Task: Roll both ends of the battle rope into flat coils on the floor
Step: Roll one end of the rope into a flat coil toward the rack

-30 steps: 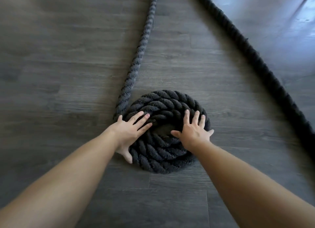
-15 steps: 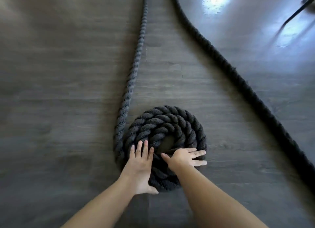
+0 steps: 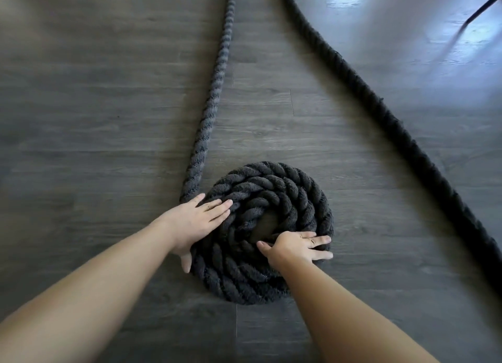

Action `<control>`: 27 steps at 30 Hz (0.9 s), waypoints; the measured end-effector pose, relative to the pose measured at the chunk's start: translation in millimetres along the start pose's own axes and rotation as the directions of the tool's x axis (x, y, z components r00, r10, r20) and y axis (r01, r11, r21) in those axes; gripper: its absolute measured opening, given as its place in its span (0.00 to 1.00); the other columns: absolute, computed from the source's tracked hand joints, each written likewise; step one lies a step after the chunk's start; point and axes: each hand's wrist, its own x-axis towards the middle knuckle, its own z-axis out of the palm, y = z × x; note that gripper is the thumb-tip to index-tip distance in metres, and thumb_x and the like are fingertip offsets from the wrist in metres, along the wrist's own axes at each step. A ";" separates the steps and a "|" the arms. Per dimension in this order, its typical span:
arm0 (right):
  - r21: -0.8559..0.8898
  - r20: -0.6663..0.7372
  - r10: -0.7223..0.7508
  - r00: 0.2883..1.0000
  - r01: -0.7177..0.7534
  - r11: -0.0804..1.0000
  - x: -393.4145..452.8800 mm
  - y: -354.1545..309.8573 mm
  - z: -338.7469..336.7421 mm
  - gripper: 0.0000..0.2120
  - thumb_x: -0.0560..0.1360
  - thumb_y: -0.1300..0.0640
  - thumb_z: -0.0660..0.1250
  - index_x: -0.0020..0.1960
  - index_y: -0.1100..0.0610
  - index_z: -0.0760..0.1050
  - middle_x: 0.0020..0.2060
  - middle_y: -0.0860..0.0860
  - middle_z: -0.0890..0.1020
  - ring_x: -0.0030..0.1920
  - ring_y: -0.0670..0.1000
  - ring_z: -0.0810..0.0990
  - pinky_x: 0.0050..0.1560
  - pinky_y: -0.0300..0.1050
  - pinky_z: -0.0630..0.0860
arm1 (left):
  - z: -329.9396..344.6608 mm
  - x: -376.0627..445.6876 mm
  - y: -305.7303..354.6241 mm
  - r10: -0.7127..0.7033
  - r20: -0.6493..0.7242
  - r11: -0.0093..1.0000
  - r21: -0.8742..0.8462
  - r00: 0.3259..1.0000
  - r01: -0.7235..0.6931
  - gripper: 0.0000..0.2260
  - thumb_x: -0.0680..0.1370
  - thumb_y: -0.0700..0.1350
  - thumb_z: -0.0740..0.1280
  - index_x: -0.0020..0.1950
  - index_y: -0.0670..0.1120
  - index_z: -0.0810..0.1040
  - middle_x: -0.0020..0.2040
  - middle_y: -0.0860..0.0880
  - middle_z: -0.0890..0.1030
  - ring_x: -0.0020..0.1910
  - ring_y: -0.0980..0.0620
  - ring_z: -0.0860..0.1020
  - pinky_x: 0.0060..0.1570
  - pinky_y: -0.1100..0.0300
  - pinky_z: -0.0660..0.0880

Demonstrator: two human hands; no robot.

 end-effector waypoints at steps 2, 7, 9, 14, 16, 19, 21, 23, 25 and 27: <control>-0.019 -0.005 -0.018 1.000 0.018 1.000 0.6 0.1 -0.9 0.65 0.69 0.29 0.69 0.76 0.72 0.34 0.75 0.71 0.36 0.74 0.75 0.36 0.67 0.77 0.52 | 0.7 -0.4 -0.1 0.000 0.007 1.000 -0.026 1.000 0.000 0.69 0.61 0.71 0.75 0.80 0.39 0.34 0.77 0.43 0.27 0.81 0.44 0.39 0.77 0.38 0.45; -0.096 -0.016 -0.078 0.997 0.076 0.992 15.9 -10.3 -9.5 0.65 0.68 0.30 0.71 0.77 0.71 0.35 0.76 0.70 0.37 0.75 0.74 0.37 0.67 0.78 0.51 | 6.6 -4.8 -0.3 -0.058 -0.024 0.990 -0.131 0.998 0.055 0.68 0.61 0.70 0.76 0.81 0.44 0.33 0.80 0.43 0.32 0.81 0.46 0.41 0.76 0.34 0.52; -0.149 -0.018 -0.101 0.995 0.097 0.984 28.4 -17.5 -13.2 0.65 0.66 0.28 0.71 0.78 0.70 0.40 0.77 0.68 0.38 0.75 0.74 0.37 0.66 0.79 0.51 | 8.6 -3.5 -1.1 -0.092 -0.016 0.979 -0.184 0.996 0.087 0.69 0.60 0.71 0.76 0.80 0.48 0.30 0.80 0.45 0.31 0.81 0.47 0.39 0.75 0.32 0.52; -0.234 -0.015 -0.179 0.984 0.171 0.957 52.1 -34.5 -28.7 0.66 0.64 0.27 0.70 0.78 0.70 0.42 0.77 0.68 0.39 0.74 0.75 0.38 0.66 0.79 0.53 | 1.7 5.5 8.9 -0.168 0.025 0.971 -0.171 0.985 0.170 0.67 0.63 0.71 0.74 0.79 0.42 0.31 0.79 0.40 0.30 0.81 0.43 0.39 0.74 0.31 0.49; -0.261 -0.013 -0.208 0.978 0.197 0.945 55.2 -40.0 -38.2 0.67 0.65 0.27 0.70 0.77 0.71 0.38 0.77 0.69 0.38 0.74 0.75 0.38 0.66 0.78 0.53 | 0.3 10.5 13.3 -0.194 0.040 0.967 -0.163 0.980 0.198 0.66 0.65 0.71 0.73 0.78 0.38 0.31 0.78 0.37 0.28 0.80 0.39 0.38 0.73 0.30 0.49; -0.311 -0.008 -0.252 0.968 0.237 0.920 54.1 -46.5 -56.5 0.66 0.67 0.28 0.69 0.76 0.71 0.34 0.75 0.71 0.36 0.74 0.76 0.40 0.68 0.75 0.56 | 4.8 16.6 18.7 -0.242 0.049 0.953 -0.177 0.969 0.246 0.64 0.68 0.75 0.66 0.77 0.36 0.30 0.74 0.36 0.24 0.79 0.38 0.35 0.73 0.29 0.48; -0.325 -0.001 -0.284 0.959 0.269 0.907 54.6 -52.4 -69.7 0.65 0.69 0.30 0.69 0.76 0.68 0.32 0.75 0.69 0.33 0.74 0.76 0.41 0.69 0.74 0.59 | 6.6 20.3 22.4 -0.276 0.069 0.936 -0.207 0.959 0.284 0.63 0.68 0.77 0.63 0.76 0.37 0.28 0.74 0.37 0.23 0.78 0.39 0.32 0.74 0.29 0.47; -0.360 0.009 -0.316 0.949 0.298 0.884 59.9 -60.1 -80.2 0.64 0.69 0.30 0.69 0.77 0.68 0.32 0.75 0.68 0.32 0.74 0.76 0.41 0.68 0.74 0.61 | 5.6 24.2 26.4 -0.307 0.071 0.922 -0.225 0.949 0.315 0.63 0.68 0.78 0.61 0.76 0.37 0.27 0.74 0.36 0.24 0.78 0.39 0.32 0.74 0.29 0.47; -0.420 0.013 -0.343 0.939 0.317 0.851 65.1 -68.4 -89.7 0.65 0.69 0.30 0.69 0.77 0.68 0.32 0.75 0.68 0.33 0.74 0.76 0.42 0.69 0.73 0.61 | 3.2 28.0 30.1 -0.335 0.064 0.909 -0.239 0.940 0.341 0.62 0.68 0.79 0.59 0.75 0.36 0.27 0.74 0.35 0.25 0.79 0.38 0.33 0.74 0.29 0.48; -0.485 0.027 -0.365 0.931 0.331 0.809 74.1 -77.8 -98.1 0.64 0.69 0.29 0.69 0.77 0.69 0.32 0.75 0.69 0.33 0.74 0.76 0.43 0.69 0.73 0.60 | -0.7 32.2 33.3 -0.362 0.064 0.893 -0.261 0.930 0.366 0.62 0.68 0.79 0.58 0.73 0.36 0.26 0.74 0.34 0.25 0.79 0.37 0.34 0.73 0.29 0.48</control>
